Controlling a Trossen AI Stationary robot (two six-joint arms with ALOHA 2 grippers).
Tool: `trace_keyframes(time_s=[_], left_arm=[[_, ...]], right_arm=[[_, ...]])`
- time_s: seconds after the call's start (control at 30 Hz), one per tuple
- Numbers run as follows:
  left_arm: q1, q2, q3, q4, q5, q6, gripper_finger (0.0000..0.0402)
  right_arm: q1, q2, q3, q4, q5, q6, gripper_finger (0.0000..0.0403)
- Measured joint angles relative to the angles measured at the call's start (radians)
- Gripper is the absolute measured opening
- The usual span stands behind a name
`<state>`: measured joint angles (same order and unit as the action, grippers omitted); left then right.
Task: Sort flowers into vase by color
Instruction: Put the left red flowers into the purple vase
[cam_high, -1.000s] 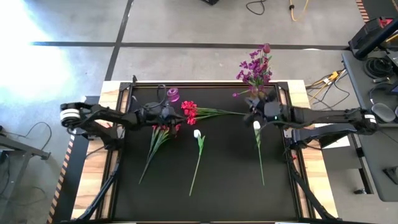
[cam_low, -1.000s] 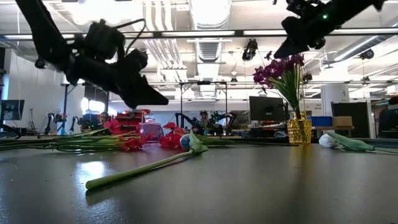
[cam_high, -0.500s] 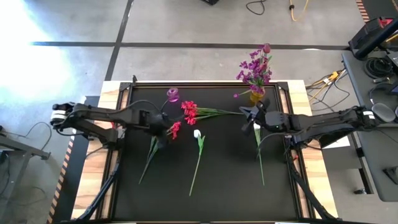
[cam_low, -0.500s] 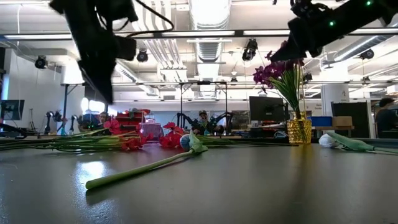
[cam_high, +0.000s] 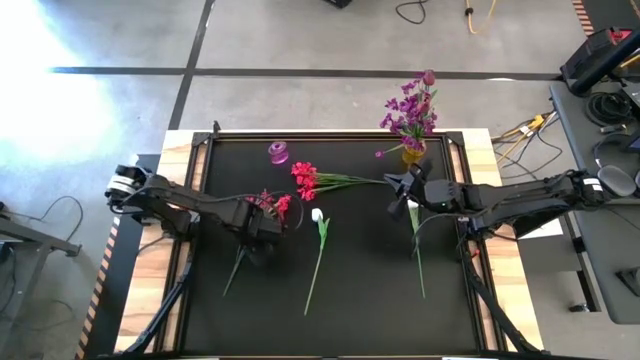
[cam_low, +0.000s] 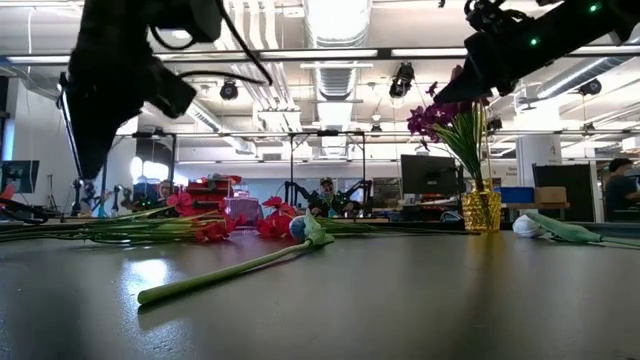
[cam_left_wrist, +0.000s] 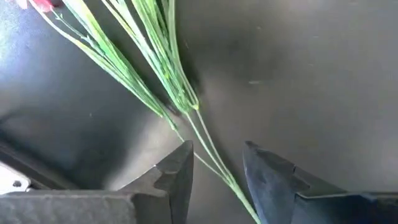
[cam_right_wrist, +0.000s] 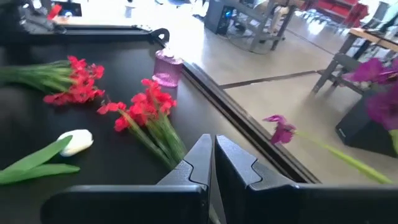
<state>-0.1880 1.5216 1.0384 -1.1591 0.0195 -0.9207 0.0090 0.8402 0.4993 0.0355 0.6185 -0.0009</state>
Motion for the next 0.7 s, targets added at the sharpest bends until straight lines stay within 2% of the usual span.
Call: trace_keyframes(time_s=[0.33,0.57,0.7], left_arm=[[0.011,-0.083,-0.156,0.132,-0.004,-0.053,0.0136],[0.034,-0.188,-0.285,0.195,0.074,-0.161,0.0138],[0.034,-0.209,-0.321,0.216,0.104,-0.173,0.0164]], right_arm=[[0.0,0.0,-0.008,0.0,-0.017,-0.032,0.0013],[0.0,0.0,-0.001,0.007,-0.017,-0.053,0.0013],[0.0,-0.001,-0.002,0.011,-0.017,-0.052,0.0013]])
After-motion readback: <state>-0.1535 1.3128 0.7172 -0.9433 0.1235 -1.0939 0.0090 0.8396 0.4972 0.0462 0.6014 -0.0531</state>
